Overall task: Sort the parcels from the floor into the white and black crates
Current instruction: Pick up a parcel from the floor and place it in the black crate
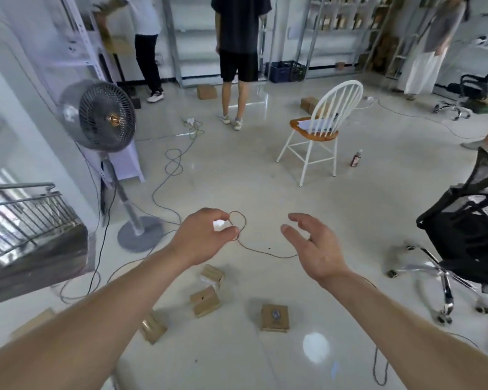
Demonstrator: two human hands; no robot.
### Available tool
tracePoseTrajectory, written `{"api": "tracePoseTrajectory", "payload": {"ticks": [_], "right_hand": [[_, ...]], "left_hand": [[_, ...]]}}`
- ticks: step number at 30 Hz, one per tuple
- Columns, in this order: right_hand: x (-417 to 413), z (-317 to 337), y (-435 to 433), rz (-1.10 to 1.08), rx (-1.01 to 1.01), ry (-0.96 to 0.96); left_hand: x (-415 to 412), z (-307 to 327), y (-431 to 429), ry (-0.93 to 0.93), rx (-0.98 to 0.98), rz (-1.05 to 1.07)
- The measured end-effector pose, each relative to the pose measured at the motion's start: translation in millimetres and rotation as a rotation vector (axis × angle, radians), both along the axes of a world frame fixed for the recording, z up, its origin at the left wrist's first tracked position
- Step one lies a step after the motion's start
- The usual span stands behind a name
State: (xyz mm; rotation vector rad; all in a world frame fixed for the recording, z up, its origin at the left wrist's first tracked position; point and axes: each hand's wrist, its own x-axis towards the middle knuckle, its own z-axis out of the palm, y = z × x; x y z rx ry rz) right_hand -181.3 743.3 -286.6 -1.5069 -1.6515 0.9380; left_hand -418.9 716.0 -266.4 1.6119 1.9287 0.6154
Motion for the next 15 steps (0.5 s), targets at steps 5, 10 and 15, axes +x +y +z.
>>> {"api": "tracePoseTrajectory", "payload": {"ticks": [5,10,15], "right_hand": [[-18,-3,-2,0.065,-0.039,0.001],[-39,-4,0,0.099,-0.058,-0.007],[-60,-8,9,0.116,-0.08,-0.019]], "left_hand": [[-21,-10,-16,-0.029,-0.007,0.086],[-45,-18,-21,-0.018,-0.014,0.137],[-65,-28,-14,-0.047,-0.019,0.148]]}}
